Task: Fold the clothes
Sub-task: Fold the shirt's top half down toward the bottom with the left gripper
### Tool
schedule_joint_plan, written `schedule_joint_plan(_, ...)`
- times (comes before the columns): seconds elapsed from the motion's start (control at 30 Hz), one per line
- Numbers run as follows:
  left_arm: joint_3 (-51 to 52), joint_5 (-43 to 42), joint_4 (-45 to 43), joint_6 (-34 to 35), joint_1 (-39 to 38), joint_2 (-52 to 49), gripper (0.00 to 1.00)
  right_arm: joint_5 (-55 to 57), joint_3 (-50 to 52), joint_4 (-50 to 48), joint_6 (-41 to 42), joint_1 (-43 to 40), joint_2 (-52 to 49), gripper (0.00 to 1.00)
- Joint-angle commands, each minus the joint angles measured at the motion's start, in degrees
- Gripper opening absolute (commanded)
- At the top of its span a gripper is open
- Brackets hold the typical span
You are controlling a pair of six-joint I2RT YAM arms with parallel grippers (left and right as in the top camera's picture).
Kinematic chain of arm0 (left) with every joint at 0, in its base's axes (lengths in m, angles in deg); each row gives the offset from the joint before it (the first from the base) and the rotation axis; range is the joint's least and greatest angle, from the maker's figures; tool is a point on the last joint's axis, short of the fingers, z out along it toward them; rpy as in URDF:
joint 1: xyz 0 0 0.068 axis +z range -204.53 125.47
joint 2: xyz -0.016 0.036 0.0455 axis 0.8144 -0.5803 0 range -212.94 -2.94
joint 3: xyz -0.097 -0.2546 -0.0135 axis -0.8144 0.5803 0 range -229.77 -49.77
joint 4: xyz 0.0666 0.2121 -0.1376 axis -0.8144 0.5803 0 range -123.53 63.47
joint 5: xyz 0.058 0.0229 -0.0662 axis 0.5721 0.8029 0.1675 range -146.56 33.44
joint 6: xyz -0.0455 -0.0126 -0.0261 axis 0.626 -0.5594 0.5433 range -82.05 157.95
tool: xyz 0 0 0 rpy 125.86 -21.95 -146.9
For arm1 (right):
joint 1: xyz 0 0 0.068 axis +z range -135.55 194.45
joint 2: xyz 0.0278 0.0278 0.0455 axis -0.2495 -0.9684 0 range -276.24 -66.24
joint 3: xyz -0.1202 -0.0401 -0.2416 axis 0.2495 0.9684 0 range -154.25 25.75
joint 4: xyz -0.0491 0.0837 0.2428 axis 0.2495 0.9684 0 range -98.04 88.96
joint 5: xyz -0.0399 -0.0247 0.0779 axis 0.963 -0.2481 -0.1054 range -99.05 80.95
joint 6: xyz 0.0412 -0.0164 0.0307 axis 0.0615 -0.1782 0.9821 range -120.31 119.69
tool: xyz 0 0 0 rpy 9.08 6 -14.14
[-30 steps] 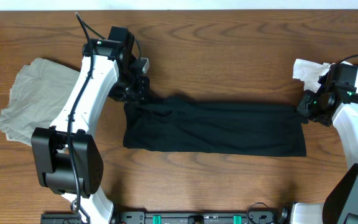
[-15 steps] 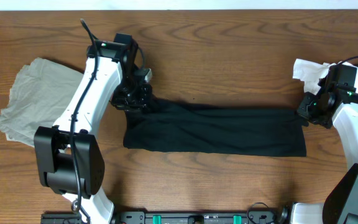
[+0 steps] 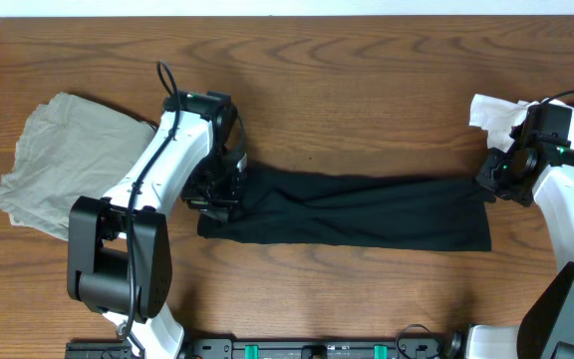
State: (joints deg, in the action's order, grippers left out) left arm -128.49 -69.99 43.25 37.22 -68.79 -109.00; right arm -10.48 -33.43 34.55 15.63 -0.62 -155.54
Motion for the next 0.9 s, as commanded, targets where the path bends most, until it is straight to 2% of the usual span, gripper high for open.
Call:
schedule_joint_plan(0.0, 0.35, 2.14, 0.55, 0.83, 0.2, 1.38, 0.17, 1.62, 0.15, 0.04, 0.52, 0.37, 0.9, 0.02)
schedule_joint_plan(0.03, 0.35, 2.14, 0.57, 0.81, 0.2, 1.38, 0.21, 1.62, 0.15, 0.04, 0.52, 0.37, 0.9, 0.02)
schedule_joint_plan(0.1, 0.35, 2.14, 0.59, 0.83, 0.2, 1.38, 0.23, 1.62, 0.15, 0.07, 0.52, 0.37, 0.9, 0.02)
schedule_joint_plan(0.27, 0.35, 2.14, 0.55, 0.81, 0.2, 1.38, 0.23, 1.62, 0.15, 0.07, 0.52, 0.37, 0.9, 0.02)
schedule_joint_plan(0.3, 0.33, 2.14, 0.24, 0.81, 0.2, 1.38, 0.23, 1.62, 0.15, 0.09, 0.52, 0.37, 0.9, 0.02)
schedule_joint_plan(0.4, 0.0, 2.12, -1.99, 1.05, 0.2, 1.38, 0.13, 1.6, 0.15, 0.11, 0.52, 0.37, 0.9, 0.02)
schedule_joint_plan(0.5, -0.94, 2.08, -4.13, 2.69, 0.13, 1.53, 0.1, 1.6, 0.15, 0.33, 0.52, 0.39, 0.9, 0.02)
schedule_joint_plan(0.87, -1.07, 2.12, -9.01, 2.97, -0.07, 5.27, 0.06, 1.01, 0.15, 6.86, 0.55, 0.46, 0.9, 0.01)
